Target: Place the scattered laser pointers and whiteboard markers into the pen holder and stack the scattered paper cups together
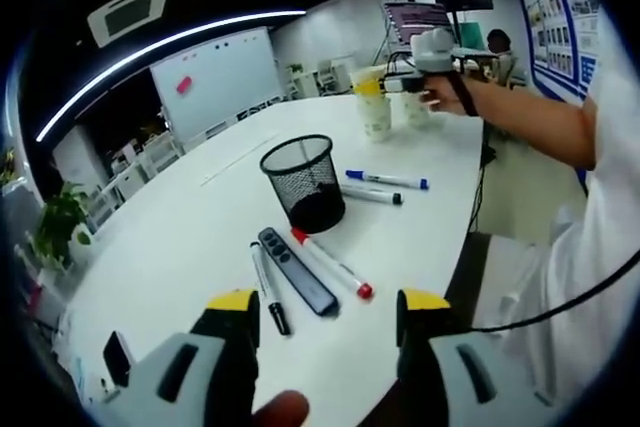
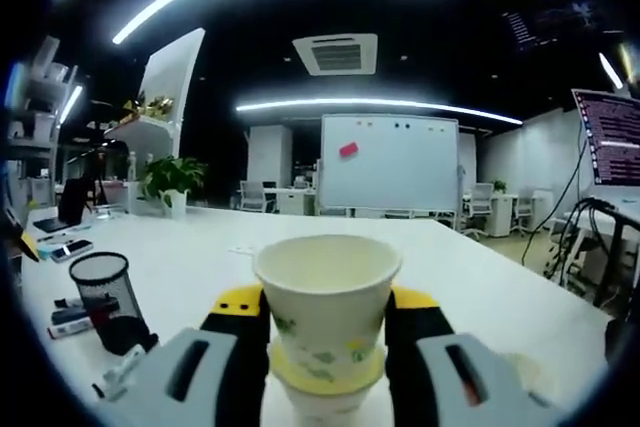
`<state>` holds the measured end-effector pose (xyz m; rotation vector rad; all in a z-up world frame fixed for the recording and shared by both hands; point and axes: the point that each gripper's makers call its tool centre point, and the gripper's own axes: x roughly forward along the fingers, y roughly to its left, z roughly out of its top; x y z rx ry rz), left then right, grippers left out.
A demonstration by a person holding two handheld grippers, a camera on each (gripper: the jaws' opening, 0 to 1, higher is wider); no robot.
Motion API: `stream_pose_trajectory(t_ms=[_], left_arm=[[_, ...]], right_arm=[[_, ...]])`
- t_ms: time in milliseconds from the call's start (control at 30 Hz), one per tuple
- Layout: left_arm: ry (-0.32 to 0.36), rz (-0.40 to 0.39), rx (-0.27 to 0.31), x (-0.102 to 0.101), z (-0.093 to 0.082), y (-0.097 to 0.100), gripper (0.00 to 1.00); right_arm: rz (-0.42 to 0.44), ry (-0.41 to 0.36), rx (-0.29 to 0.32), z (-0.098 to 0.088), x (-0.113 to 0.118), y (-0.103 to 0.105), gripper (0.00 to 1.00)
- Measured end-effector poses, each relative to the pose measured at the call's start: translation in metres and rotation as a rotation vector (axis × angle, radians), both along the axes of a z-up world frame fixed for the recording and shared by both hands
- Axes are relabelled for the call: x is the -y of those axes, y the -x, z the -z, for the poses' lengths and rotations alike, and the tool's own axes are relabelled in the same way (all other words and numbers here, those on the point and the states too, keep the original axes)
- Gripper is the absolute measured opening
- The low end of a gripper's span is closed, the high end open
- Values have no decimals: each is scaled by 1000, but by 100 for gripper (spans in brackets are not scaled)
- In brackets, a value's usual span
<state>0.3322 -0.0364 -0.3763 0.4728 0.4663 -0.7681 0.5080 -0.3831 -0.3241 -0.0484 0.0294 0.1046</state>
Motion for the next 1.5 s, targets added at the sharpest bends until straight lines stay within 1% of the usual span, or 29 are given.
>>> stream_pose_trajectory(t_ms=[67,233,400,500,633,733,800,900,967,1067,1133,1233,1500], left_arm=[[4,0,0,1,0,0,56],[-2,3,-9,2,4,0,56],[-4,8,-10,3,3,1,56],[-6,6,-11,3,3,1,56],[-13,7,-23,3,7,2,56],[-10,9,-21,3,6,3,56],[-8,7,-21,3,6,2,56],[-22,3,-14,1,6,0,56],[-6,-8,-10,-1,2,-1,56],[-4,-11,-6,0,1,-2,56],[-4,0,-9,3,2,0,56],[-10,12,-14,5,4,2,56],[-13,-1,-13,0,5,2,56]], right_arm=[[7,13,4,-1,2,0,46],[-7,24,-6,1,0,-2,46],[5,85,2,0,-2,0,46],[5,91,-3,1,-1,-3,46],[10,67,-15,4,-1,-4,46],[18,45,-20,6,-2,-3,46],[17,31,-34,9,-4,-4,46],[2,18,-53,14,-8,-3,46],[0,18,-56,16,-9,-3,46],[2,21,-68,19,-7,-2,46],[2,10,-80,22,-7,-2,46],[-4,18,-85,25,-8,-1,47],[8,5,-88,25,-4,0,47]])
